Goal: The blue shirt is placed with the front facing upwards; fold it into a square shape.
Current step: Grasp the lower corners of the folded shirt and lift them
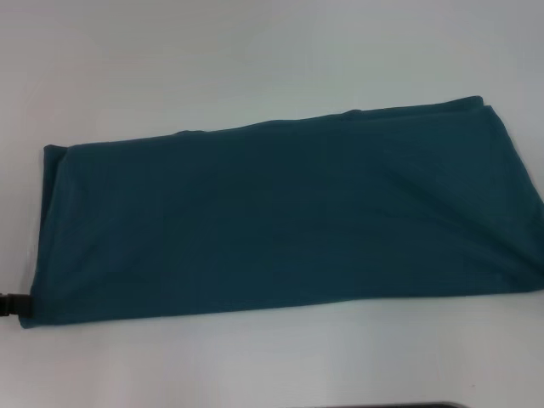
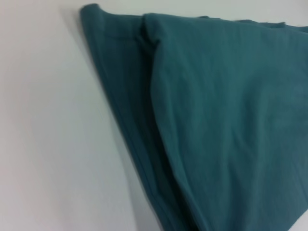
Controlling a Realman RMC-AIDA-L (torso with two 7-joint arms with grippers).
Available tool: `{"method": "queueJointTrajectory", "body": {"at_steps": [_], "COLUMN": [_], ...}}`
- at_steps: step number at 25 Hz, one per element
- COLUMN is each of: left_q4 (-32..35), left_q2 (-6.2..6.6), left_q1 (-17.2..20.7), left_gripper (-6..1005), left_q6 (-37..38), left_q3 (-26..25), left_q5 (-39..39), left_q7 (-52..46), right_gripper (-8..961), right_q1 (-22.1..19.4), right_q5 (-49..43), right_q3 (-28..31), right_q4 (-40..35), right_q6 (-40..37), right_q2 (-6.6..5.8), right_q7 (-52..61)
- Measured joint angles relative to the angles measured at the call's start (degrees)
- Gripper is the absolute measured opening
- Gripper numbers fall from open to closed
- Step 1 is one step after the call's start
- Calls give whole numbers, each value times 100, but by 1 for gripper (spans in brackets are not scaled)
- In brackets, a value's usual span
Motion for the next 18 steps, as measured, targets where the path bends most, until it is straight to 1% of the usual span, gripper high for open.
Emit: {"method": "queueJointTrajectory", "body": {"at_steps": [5,10,18], "left_q4": [117,91,85], "left_q2": [13,22,66], "left_q1": [-40,-54,-174], "left_gripper": [3,5,15], "left_q6": [-116,-127,-49], "left_q3": [-1,-47,-313], "left_q5": [3,-49,-58], "left_q7": [-1,2,-9], "right_gripper": [11,10,52], "right_q1": [10,54,89], "right_q5": [-5,-7,-5], "right_q3": [1,35,152], "right_q4": [0,0,0], "right_q6": [4,13,28], "right_q2": [0,-6,-84], "right_q7": [1,14,62]}}
